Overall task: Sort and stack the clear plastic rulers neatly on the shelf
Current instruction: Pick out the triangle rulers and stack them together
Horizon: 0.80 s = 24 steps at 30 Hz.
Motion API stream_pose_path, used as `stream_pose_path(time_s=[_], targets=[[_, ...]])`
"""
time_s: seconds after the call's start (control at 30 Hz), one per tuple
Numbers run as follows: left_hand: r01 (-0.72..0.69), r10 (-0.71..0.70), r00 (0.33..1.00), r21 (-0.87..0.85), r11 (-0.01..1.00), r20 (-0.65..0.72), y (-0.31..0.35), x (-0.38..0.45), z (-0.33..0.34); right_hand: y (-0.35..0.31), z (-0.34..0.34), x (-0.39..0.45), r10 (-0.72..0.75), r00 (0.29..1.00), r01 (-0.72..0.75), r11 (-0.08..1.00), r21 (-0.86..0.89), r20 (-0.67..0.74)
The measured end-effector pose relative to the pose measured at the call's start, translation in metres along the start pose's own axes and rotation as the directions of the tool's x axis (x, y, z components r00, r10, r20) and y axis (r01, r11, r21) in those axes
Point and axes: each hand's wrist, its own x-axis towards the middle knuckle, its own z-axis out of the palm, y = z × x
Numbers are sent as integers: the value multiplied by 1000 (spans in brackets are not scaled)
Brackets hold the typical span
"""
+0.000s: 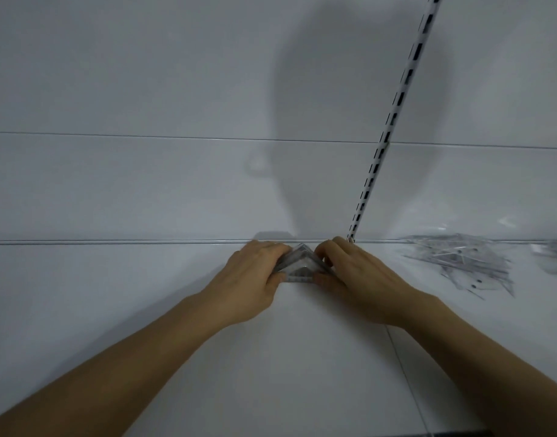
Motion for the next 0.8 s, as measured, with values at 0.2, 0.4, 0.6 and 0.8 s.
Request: stream_pose_path(time_s=[0.2,0.4,0.6,0.8], targets=[[74,-67,996,144,987,-51,3,-11,12,6,3,2,38,999,-39,989,144,7],[104,-103,994,15,995,-33,1,-3,9,12,-6,9,47,999,-47,972,229,8],[89,-89,996,0,996,-27,-1,-3,13,14,-1,15,61,998,-56,967,247,-13],[257,-195,961,-367,894,197,0,13,-16,11,-6,11,154,983,-81,851,519,-99]])
